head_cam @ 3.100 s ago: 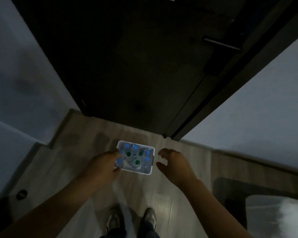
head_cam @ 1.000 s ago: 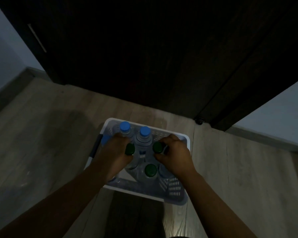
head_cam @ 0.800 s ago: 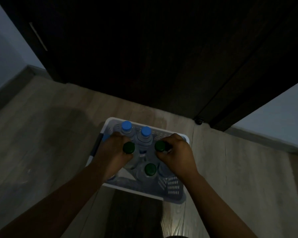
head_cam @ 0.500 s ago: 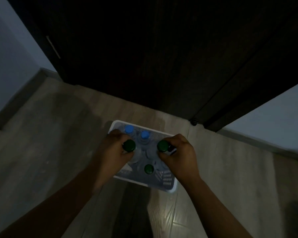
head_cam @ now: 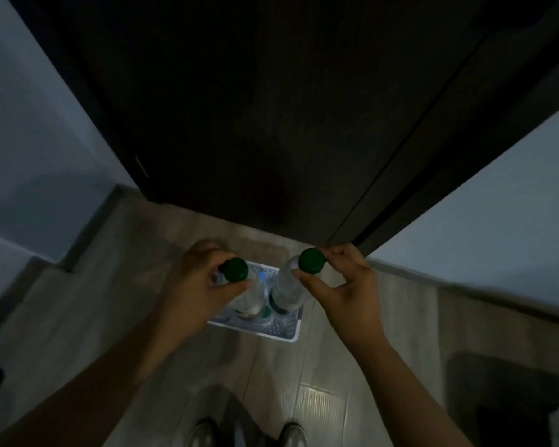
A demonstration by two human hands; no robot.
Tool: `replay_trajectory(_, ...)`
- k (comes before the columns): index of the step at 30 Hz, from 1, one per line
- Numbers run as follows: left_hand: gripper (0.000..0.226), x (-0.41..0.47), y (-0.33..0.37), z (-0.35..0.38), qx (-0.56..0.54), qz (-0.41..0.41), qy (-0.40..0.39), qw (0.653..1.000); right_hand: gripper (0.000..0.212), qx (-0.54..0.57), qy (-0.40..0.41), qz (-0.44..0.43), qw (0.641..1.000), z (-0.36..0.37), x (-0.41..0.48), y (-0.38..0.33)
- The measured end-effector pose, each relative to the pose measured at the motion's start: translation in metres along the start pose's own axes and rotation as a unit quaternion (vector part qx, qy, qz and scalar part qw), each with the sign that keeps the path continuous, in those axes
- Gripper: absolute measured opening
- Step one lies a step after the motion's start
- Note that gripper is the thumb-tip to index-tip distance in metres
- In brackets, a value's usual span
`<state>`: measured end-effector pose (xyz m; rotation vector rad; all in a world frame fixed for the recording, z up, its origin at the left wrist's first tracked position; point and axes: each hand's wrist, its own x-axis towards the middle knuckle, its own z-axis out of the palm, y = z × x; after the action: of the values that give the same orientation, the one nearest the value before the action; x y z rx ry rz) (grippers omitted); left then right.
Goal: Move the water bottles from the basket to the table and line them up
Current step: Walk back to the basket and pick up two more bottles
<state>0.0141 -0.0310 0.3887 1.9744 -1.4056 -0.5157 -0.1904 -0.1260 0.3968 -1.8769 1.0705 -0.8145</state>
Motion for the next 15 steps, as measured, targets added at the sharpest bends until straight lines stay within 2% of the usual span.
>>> replay_trajectory(5, 0.029, -0.004, 0.097, -0.087, -0.054, -0.013, 0.02, 0.998, 0.024, 0.055, 0.029, -0.028, 0.998, -0.062, 0.001, -0.119)
replay_trajectory(8, 0.03, -0.007, 0.156, -0.151, -0.06, 0.015, 0.019, 0.998, 0.024, 0.061, 0.039, -0.069, 0.995, -0.099, 0.008, -0.197)
replay_trajectory(11, 0.031, -0.013, 0.215, -0.218, -0.161, 0.041, 0.027, 0.986, 0.025, 0.096, 0.049, -0.088, 0.99, -0.136, 0.016, -0.274)
replay_trajectory(15, 0.033, -0.019, 0.293, -0.302, -0.195, 0.099, 0.077, 0.973, 0.03, 0.173, 0.084, -0.118, 0.974, -0.18, 0.018, -0.376)
